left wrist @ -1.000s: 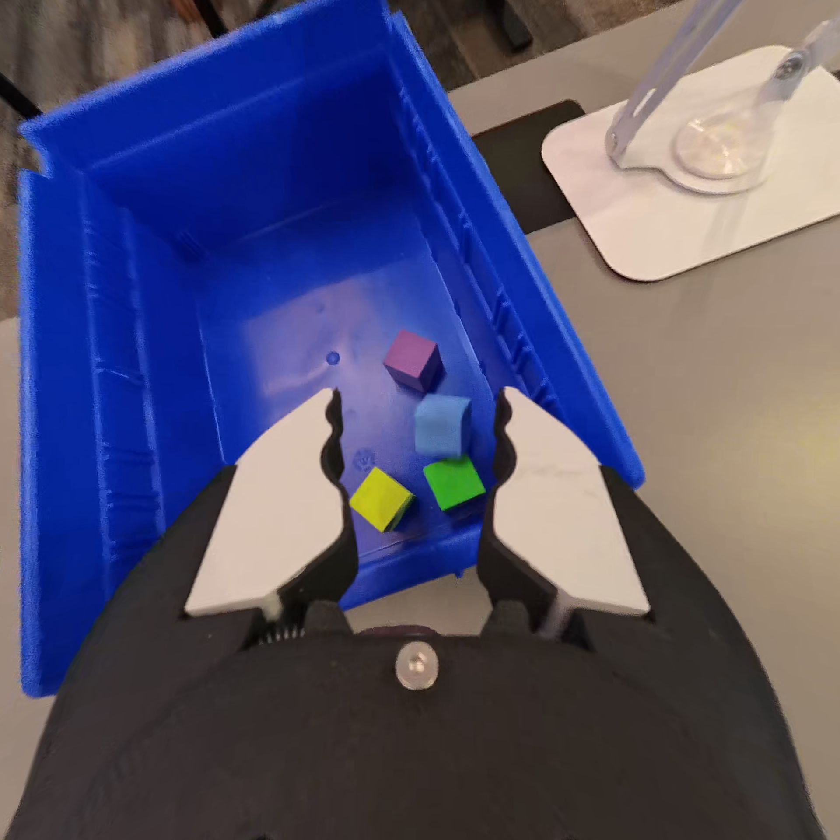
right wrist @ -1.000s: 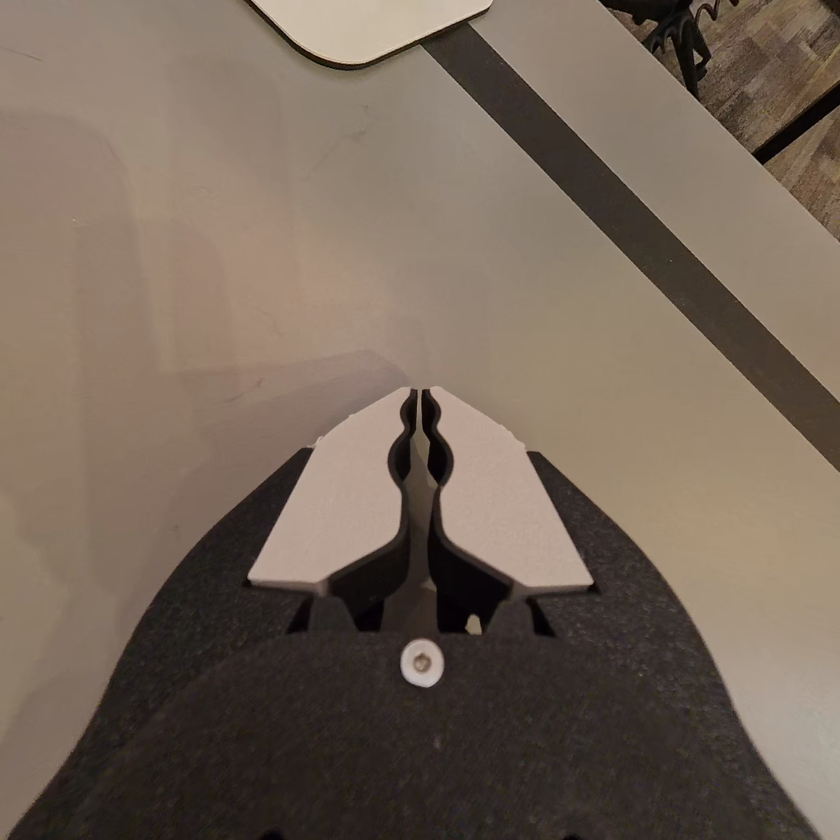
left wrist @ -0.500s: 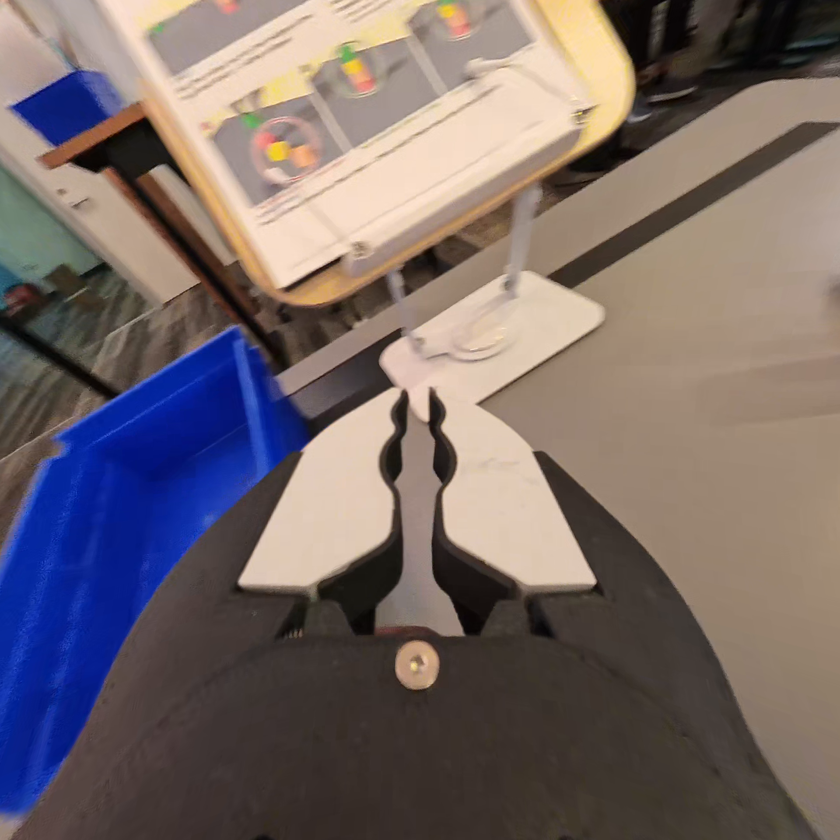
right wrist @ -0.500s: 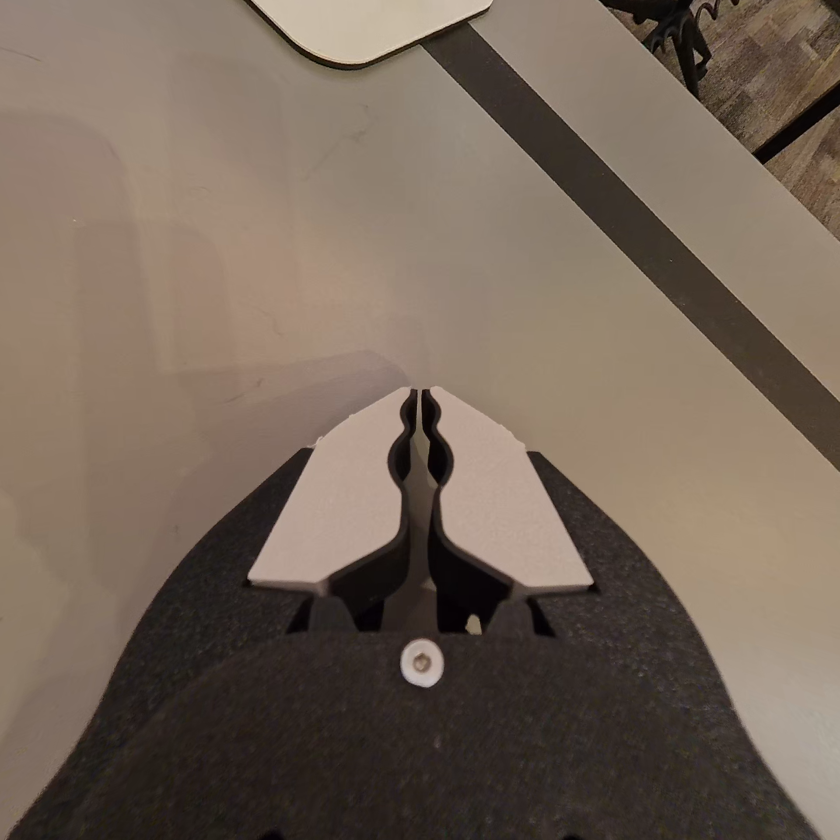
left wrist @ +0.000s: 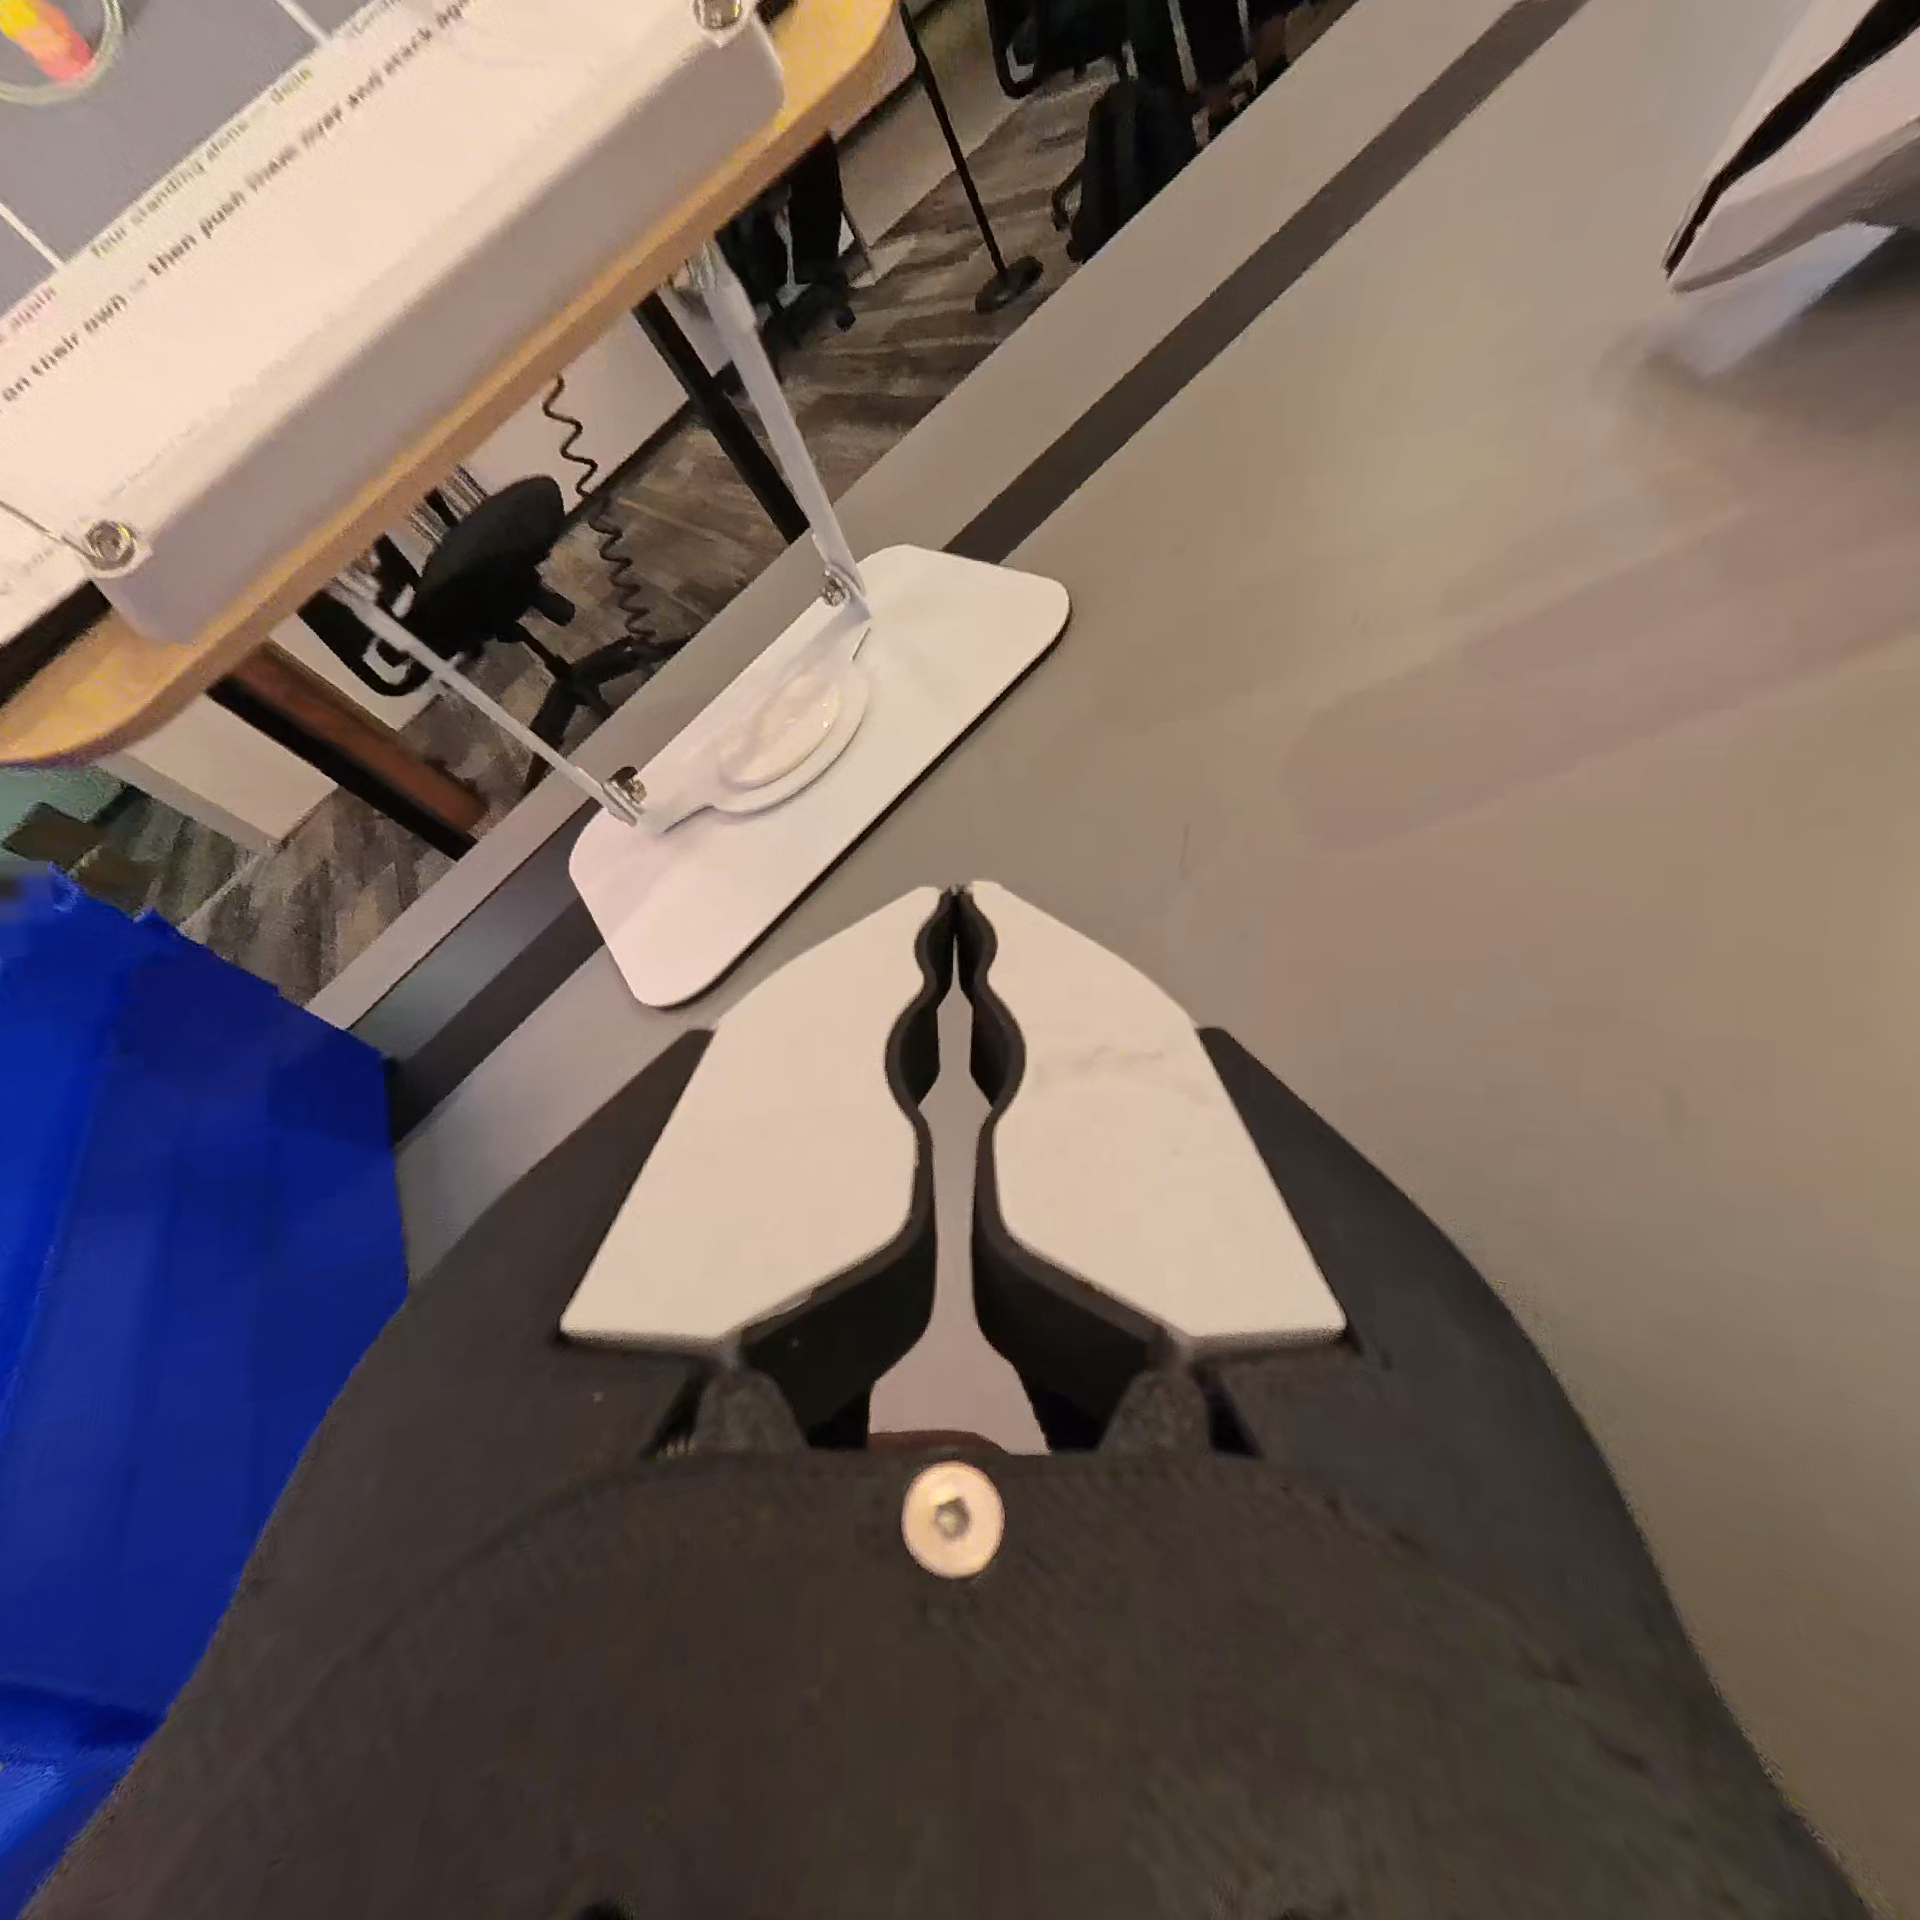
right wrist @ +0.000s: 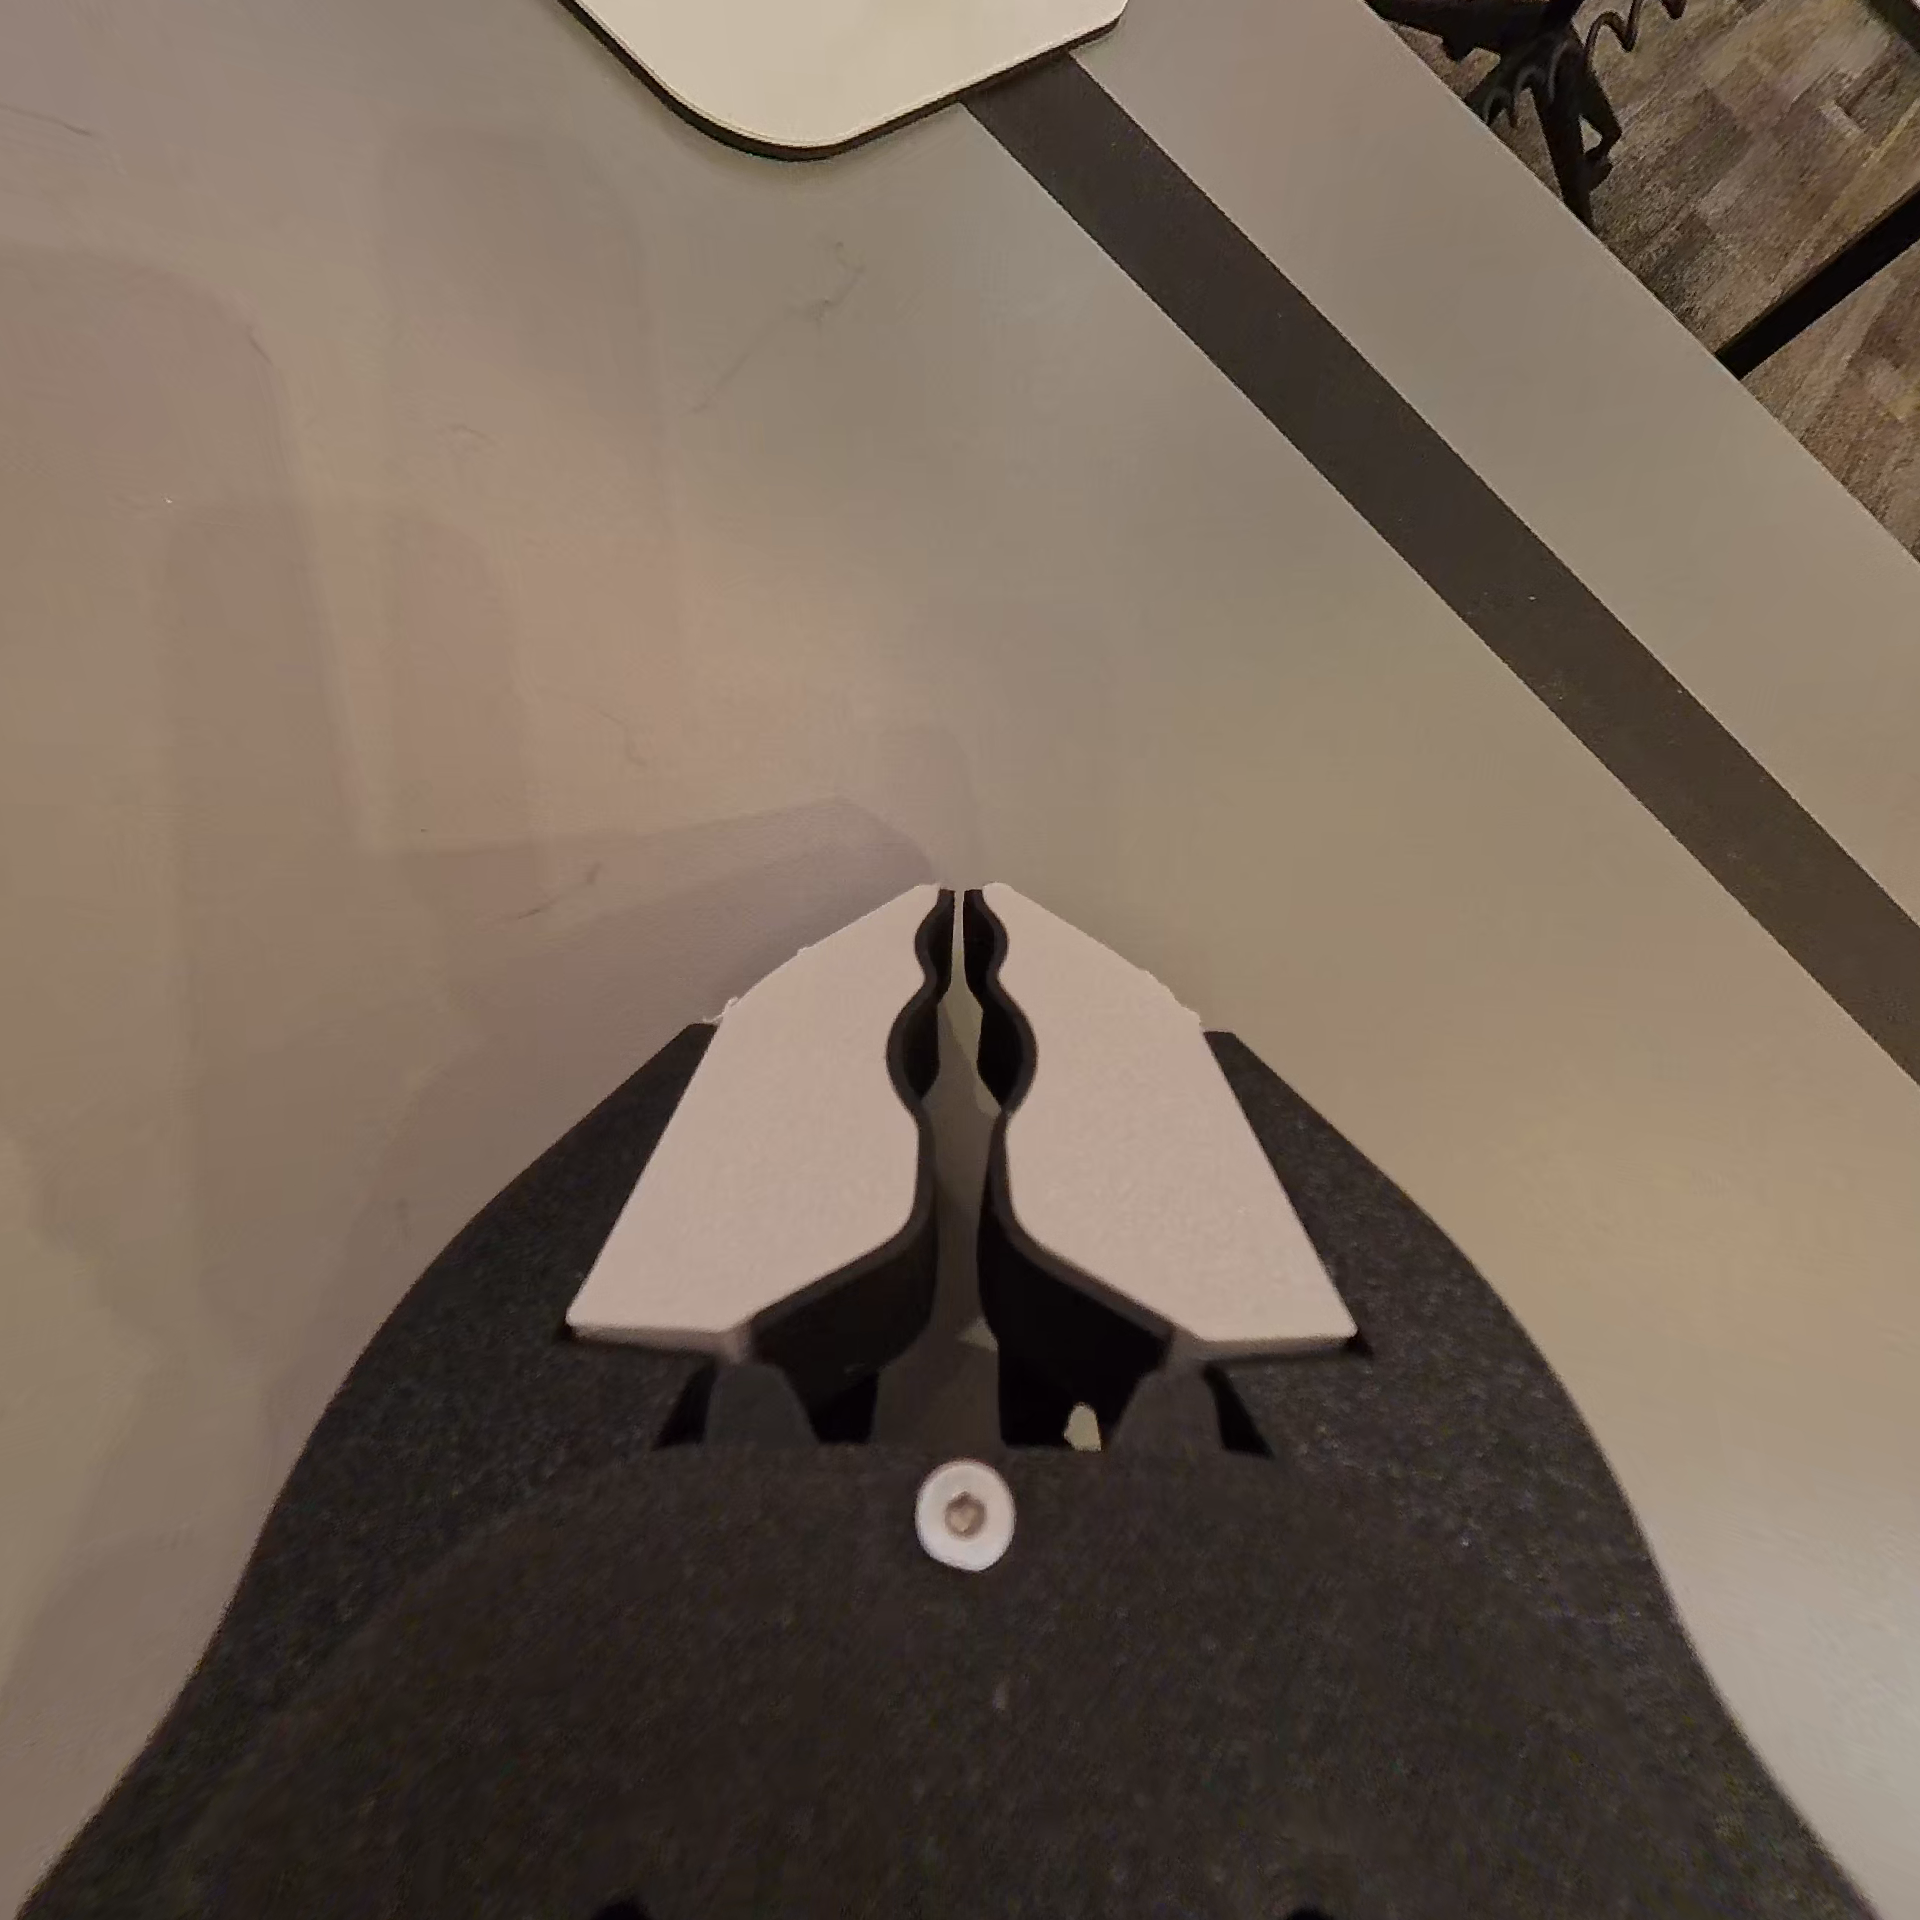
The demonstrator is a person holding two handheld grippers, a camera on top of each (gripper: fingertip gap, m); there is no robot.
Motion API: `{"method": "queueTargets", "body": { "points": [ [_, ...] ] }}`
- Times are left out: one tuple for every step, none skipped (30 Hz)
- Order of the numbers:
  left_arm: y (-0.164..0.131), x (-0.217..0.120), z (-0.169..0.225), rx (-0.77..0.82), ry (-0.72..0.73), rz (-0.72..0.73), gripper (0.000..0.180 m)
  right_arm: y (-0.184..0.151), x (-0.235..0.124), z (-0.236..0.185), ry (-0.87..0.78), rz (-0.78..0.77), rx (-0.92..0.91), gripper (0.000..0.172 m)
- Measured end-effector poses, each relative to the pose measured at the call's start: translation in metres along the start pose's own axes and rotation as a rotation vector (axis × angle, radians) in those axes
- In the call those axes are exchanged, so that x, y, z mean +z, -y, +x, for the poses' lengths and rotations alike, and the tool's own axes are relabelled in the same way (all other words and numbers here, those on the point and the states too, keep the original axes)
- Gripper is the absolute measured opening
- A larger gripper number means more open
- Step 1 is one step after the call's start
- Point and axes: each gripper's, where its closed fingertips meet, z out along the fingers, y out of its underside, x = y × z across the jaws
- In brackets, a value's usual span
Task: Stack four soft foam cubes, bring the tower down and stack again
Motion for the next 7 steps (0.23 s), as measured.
{"method": "queueTargets", "body": {
  "points": [
    [-0.0016, 0.0008, -0.0008, -0.025, -0.007, 0.000, 0.000, 0.0001, 0.0000, 0.0000, -0.001, 0.000, -0.001, 0.002],
    [-0.0018, 0.0008, -0.0018, -0.050, -0.014, 0.004, 0.000, 0.0001, -0.0001, 0.0000, -0.003, 0.001, -0.003, 0.002],
    [-0.0015, 0.0005, -0.0035, -0.062, -0.012, 0.008, 0.000, 0.0002, -0.0001, 0.0000, -0.004, 0.001, -0.005, 0.002],
    [-0.0021, 0.0000, -0.0052, -0.062, -0.005, 0.008, 0.000, 0.0003, -0.0001, 0.0000, -0.006, 0.001, -0.006, 0.002],
    [-0.0037, 0.0001, -0.0063, -0.059, 0.000, 0.004, 0.000, 0.0003, -0.0002, -0.0001, -0.007, 0.002, -0.008, 0.002],
    [-0.0053, 0.0008, -0.0061, -0.061, -0.002, -0.001, 0.000, 0.0003, -0.0002, -0.0001, -0.008, 0.002, -0.009, 0.002],
    [-0.0070, 0.0018, -0.0052, -0.068, -0.010, -0.004, 0.000, 0.0003, -0.0002, -0.0001, -0.008, 0.002, -0.009, 0.002]
  ]
}}
